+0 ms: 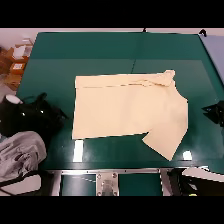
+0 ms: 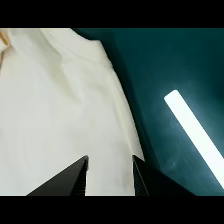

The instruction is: Fold the shirts.

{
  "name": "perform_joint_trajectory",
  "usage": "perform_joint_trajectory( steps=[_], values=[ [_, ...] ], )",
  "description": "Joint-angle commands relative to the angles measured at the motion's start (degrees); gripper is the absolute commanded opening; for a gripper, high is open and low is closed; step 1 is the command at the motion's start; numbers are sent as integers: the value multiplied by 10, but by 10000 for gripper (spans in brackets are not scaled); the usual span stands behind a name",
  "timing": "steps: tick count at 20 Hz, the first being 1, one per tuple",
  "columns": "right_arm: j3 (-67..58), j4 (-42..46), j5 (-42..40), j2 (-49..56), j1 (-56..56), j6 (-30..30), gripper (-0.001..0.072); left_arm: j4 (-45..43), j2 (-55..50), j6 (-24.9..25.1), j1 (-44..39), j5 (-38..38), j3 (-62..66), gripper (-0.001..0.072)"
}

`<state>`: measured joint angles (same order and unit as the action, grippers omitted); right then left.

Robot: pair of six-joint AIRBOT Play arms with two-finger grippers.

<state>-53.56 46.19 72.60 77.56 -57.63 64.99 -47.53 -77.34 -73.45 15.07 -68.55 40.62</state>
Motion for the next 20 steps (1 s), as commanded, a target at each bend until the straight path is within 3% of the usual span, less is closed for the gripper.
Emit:
perform_joint_trajectory(
  steps=[1,6,7,8,9,11,20],
  values=[
    [90,6,-2,-55,-53,-36,332,131,28,102,3,85,-151,487],
    [168,8,-13,-62,-43,-37,361,162,28,120,-77,117,-166,488],
    [181,7,-19,-62,-41,-36,361,161,28,120,-96,117,-166,459],
    [190,9,-26,-61,-37,-31,361,160,28,121,-101,104,-166,264],
    [196,9,-33,-61,-33,-31,364,152,28,125,-99,91,-165,141],
    [202,8,-52,-58,-24,-31,431,136,28,125,-82,75,-155,25],
    [202,4,-92,16,99,-31,429,103,28,125,-24,111,-61,25]
  ],
)
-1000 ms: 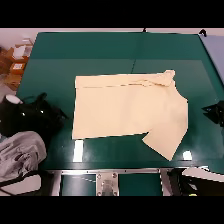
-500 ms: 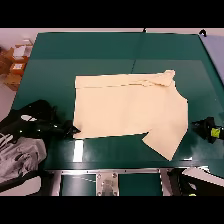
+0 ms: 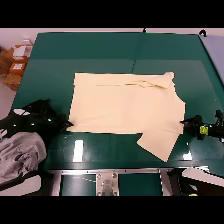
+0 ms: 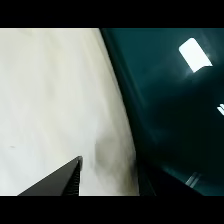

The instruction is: Fold the shirts.

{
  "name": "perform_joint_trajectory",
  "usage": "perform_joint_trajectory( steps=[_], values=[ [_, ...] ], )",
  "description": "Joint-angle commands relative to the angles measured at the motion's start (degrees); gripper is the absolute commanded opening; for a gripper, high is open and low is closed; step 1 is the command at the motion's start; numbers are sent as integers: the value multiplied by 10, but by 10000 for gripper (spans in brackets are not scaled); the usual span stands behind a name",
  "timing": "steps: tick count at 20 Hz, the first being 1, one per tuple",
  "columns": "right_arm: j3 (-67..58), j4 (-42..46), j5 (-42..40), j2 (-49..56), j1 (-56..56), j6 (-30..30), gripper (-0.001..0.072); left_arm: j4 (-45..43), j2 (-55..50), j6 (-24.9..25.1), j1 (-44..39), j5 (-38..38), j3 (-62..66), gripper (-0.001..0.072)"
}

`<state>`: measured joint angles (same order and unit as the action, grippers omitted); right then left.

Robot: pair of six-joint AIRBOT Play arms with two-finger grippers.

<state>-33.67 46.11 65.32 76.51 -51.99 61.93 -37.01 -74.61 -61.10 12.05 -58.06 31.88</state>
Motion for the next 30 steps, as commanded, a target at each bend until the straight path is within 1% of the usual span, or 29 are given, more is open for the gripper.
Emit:
perform_joint_trajectory(
  steps=[1,2,3,4,6,7,8,9,11,14,17,19,21,23,25,26,27,30],
  values=[
    [3,5,-14,30,55,-1,422,-3,1,2,7,7,31,24],
    [3,5,-7,30,62,-3,387,-3,1,1,7,10,34,25],
    [2,5,1,30,64,-6,381,-3,1,1,7,11,34,24],
    [1,5,15,30,62,-12,252,-3,1,1,7,10,34,24],
    [-13,1,55,28,62,-25,92,-1,1,1,7,-2,42,24],
    [-26,-17,72,21,62,-25,33,-1,1,1,7,-21,60,24],
    [-49,-48,87,7,62,-25,17,4,5,1,7,-46,87,24],
    [-78,-84,103,-12,62,-24,16,12,18,-3,7,-68,124,24],
    [-172,-166,137,-62,62,-23,16,19,63,-32,7,-101,225,23],
    [-350,-246,141,-134,62,10,16,20,152,-56,7,-126,420,23],
    [-548,-288,125,-183,62,26,16,17,212,-64,7,-115,635,24],
    [-658,-292,91,-209,61,39,16,14,221,-76,7,-119,762,24],
    [-742,-289,55,-231,61,38,16,10,222,-80,7,-123,856,24],
    [-794,-272,25,-250,61,38,16,9,223,-92,7,-120,886,24],
    [-804,-249,2,-266,61,38,16,-19,221,-116,7,-140,885,24],
    [-804,-231,3,-268,61,39,16,-37,220,-127,7,-146,872,24],
    [-803,-215,3,-267,61,39,16,-51,220,-127,7,-141,849,24],
    [-763,-210,11,-250,63,38,16,-78,215,-123,7,-115,751,24]
  ],
)
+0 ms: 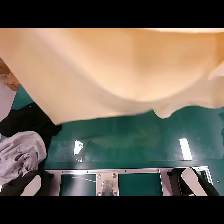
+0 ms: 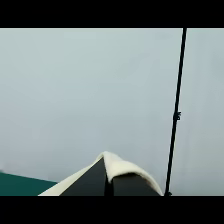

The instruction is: Fold the shirts.

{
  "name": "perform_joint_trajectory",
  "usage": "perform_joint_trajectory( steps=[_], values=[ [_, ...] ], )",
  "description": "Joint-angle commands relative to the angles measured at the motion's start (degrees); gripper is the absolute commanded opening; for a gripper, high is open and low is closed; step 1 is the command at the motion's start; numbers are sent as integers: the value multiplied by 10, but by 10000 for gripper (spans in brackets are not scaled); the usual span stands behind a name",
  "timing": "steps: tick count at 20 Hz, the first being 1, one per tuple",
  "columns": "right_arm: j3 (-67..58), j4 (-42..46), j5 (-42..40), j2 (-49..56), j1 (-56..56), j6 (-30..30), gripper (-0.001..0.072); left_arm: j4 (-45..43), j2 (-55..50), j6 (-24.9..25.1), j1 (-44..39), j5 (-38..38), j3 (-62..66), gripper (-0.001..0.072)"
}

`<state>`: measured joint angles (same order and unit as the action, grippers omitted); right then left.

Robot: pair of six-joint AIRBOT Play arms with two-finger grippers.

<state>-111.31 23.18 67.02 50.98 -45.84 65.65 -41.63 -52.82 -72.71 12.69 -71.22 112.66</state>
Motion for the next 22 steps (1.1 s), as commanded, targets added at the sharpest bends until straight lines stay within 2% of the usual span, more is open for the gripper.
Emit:
perform_joint_trajectory(
  steps=[1,5,9,13,17,20,22],
  values=[
    [46,20,-4,12,10,1,16,-30,-15,-2,0,19,-87,25],
    [214,56,-34,71,98,-3,17,20,-121,50,-1,28,-181,25],
    [337,101,-147,208,186,-3,16,63,-296,87,-2,35,-195,25],
    [334,98,-216,389,223,-3,17,78,-448,102,-22,78,-195,25],
    [259,71,-219,525,229,0,16,78,-538,102,-47,166,-195,24],
    [204,65,-196,574,226,14,16,76,-561,99,-47,205,-195,25],
    [193,80,-178,578,222,14,16,58,-562,97,-47,206,-195,25]
  ],
)
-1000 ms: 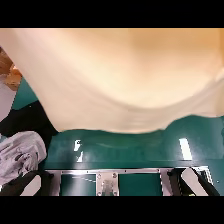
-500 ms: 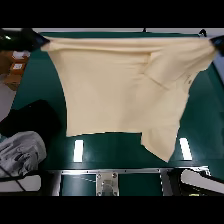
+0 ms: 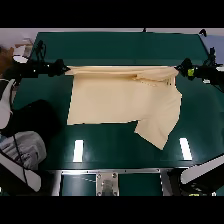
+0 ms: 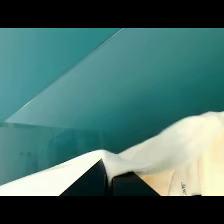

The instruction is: Fold the shirts.

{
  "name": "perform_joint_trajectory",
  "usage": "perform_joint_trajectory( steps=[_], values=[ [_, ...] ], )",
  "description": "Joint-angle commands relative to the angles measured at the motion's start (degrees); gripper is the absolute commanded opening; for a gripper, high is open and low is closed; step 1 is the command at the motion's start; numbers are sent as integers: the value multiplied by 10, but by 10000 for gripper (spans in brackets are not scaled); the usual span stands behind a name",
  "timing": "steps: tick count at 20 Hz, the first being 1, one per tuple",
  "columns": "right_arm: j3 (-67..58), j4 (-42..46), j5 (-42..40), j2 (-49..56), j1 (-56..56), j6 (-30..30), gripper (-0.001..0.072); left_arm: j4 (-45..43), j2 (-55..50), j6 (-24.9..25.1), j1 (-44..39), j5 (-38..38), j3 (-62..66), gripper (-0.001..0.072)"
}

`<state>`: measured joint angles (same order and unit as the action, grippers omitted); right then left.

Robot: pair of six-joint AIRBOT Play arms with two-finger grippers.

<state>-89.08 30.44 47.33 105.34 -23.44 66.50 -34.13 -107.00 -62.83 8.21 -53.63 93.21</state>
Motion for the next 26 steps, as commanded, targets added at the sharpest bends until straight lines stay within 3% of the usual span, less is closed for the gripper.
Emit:
perform_joint_trajectory(
  steps=[1,5,8,11,15,17,22,26],
  values=[
    [-33,19,40,34,-7,5,16,-29,-21,-4,-2,25,0,25],
    [-36,114,148,34,-33,13,15,-103,-21,-30,-3,-45,0,25],
    [-32,184,178,34,-34,27,15,-126,-21,-34,-7,-66,0,25],
    [-28,204,179,34,-29,30,15,-159,-21,-94,-29,-92,-1,24],
    [-28,216,179,34,-24,36,15,-281,-21,-201,-66,-80,-1,24],
    [-28,217,177,34,-20,36,15,-303,-21,-225,-67,-76,-1,24],
    [-22,285,177,34,-9,66,15,-311,-21,-227,-70,-75,-1,25],
    [-21,320,177,34,-6,95,17,-260,-21,-222,-70,-92,-1,25]
  ],
)
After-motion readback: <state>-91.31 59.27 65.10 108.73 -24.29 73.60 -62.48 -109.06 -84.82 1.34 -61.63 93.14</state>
